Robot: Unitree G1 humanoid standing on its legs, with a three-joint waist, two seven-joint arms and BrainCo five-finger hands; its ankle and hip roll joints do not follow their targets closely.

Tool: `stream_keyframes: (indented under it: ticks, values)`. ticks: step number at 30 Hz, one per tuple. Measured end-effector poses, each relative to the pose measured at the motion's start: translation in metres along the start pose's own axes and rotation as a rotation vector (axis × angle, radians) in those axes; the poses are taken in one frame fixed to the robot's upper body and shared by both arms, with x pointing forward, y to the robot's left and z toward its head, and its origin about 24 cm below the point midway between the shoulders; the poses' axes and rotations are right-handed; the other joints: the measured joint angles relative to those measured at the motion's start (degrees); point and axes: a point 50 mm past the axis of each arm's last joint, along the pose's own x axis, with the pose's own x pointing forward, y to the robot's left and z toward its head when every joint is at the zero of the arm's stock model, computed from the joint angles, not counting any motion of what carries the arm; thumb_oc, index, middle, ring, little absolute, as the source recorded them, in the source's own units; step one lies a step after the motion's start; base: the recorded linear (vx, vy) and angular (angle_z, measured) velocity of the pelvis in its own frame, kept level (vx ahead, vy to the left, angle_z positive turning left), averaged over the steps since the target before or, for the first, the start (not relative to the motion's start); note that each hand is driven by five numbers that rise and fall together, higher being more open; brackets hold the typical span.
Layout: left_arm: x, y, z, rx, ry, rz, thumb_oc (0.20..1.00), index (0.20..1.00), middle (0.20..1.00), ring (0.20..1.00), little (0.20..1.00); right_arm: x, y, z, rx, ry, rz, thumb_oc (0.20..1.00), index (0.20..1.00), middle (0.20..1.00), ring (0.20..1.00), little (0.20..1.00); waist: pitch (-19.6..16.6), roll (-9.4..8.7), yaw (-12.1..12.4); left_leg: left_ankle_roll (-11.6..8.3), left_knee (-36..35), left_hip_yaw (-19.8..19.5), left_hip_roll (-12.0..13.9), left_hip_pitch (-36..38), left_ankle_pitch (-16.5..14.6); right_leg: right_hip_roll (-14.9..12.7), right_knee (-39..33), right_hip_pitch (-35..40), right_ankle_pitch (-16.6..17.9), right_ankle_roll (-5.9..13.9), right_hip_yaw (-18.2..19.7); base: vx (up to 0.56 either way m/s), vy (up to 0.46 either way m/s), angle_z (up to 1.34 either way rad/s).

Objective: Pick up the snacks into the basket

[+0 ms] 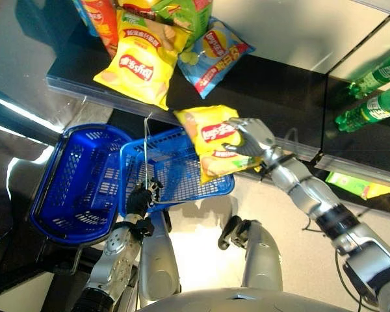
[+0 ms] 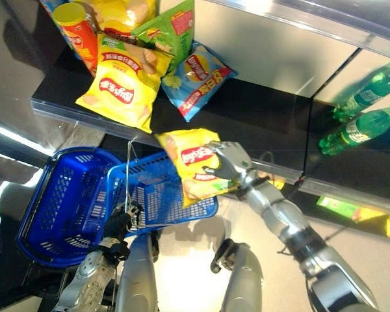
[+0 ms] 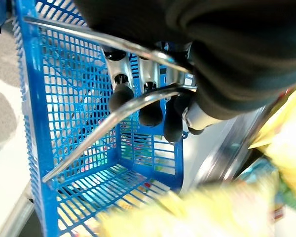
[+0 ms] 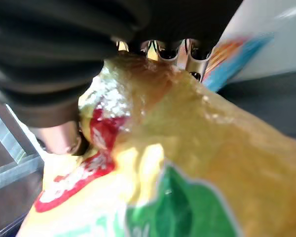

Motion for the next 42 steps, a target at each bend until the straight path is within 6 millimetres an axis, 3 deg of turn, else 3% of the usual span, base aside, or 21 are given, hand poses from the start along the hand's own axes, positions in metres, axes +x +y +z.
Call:
stream_keyframes:
  ticks: [4, 12, 19, 25, 26, 29, 34, 42]
  values:
    - [-0.002, -0.012, 0.002, -0.017, 0.001, -0.072, 0.2, 0.2, 0.2, 0.2, 0.2, 0.027, 0.026, 0.023, -0.057, -0.049, 0.121, 0.2, 0.2, 0.2, 0.2, 0.2, 0.64, 0.68, 1.68, 0.1, -0.4, -0.71, -0.61, 0.24, 0.29, -0.35, -0.25, 1.05, -0.05, 0.2, -0.81, 0.01, -0.029, 0.14]
    - [0.002, -0.025, 0.0, -0.04, 0.032, -0.153, 0.2, 0.2, 0.2, 0.2, 0.2, 0.044, 0.058, 0.045, -0.174, -0.053, 0.275, 0.2, 0.2, 0.2, 0.2, 0.2, 0.97, 1.01, 3.86, -0.4, -0.64, -1.65, -1.42, -0.05, 0.91, -0.86, -0.48, 2.25, -0.43, 0.68, -2.04, -0.01, -0.017, 0.11]
    - [0.005, -0.042, -0.008, -0.062, 0.101, -0.24, 0.2, 0.2, 0.2, 0.2, 0.2, 0.031, 0.091, 0.041, -0.276, 0.002, 0.45, 0.2, 0.2, 0.2, 0.2, 0.2, 1.76, 2.39, 5.97, -0.03, -1.52, -3.02, -2.63, 0.77, 1.38, -1.48, -0.78, 4.41, -0.78, 1.21, -3.44, -0.01, -0.006, 0.15]
    - [0.009, -0.058, -0.012, -0.101, 0.133, -0.302, 0.2, 0.2, 0.2, 0.2, 0.2, 0.028, 0.096, 0.036, -0.297, 0.031, 0.505, 0.2, 0.2, 0.2, 0.2, 0.2, 2.63, 3.97, 7.47, 0.2, -1.89, -4.03, -4.26, 0.71, 1.72, -2.8, -0.62, 5.42, -1.22, 1.92, -4.56, 0.0, 0.009, 0.17]
    - [0.009, -0.058, -0.012, -0.1, 0.138, -0.31, 0.2, 0.2, 0.2, 0.2, 0.2, 0.028, 0.097, 0.038, -0.295, 0.031, 0.522, 1.0, 1.0, 1.0, 1.0, 1.0, 2.66, 4.05, 7.54, 0.2, -1.93, -4.29, -4.56, 0.71, 1.72, -3.0, -0.64, 5.83, -1.36, 2.12, -4.77, 0.0, 0.03, 0.17]
    - [0.01, -0.06, -0.011, -0.096, 0.142, -0.326, 0.2, 0.2, 0.2, 0.2, 0.2, 0.025, 0.104, 0.041, -0.279, 0.031, 0.575, 1.0, 1.0, 1.0, 1.0, 1.0, 2.68, 4.08, 7.69, 0.22, -1.99, -4.38, -4.9, 0.71, 1.71, -3.28, -0.87, 6.2, -1.49, 2.33, -5.19, -0.01, 0.031, 0.1]
    - [0.012, -0.061, -0.009, -0.093, 0.136, -0.331, 0.2, 0.2, 0.2, 0.2, 0.2, 0.002, 0.126, 0.044, -0.228, 0.048, 0.667, 1.0, 1.0, 1.0, 1.0, 1.0, 2.69, 4.1, 7.44, 0.25, -2.07, -4.37, -5.05, 0.78, 1.72, -3.44, -0.82, 6.22, -1.49, 2.35, -5.18, -0.01, 0.023, 0.0]
    - [0.013, -0.059, -0.008, -0.089, 0.132, -0.316, 0.2, 0.2, 0.2, 0.2, 0.2, 0.004, 0.123, 0.04, -0.134, 0.104, 0.64, 1.0, 1.0, 1.0, 1.0, 1.0, 2.67, 4.1, 7.03, 0.34, -1.3, -4.14, -4.69, 0.89, 1.71, -3.33, -0.39, 6.06, -1.4, 2.21, -4.49, -0.01, 0.026, -0.02]
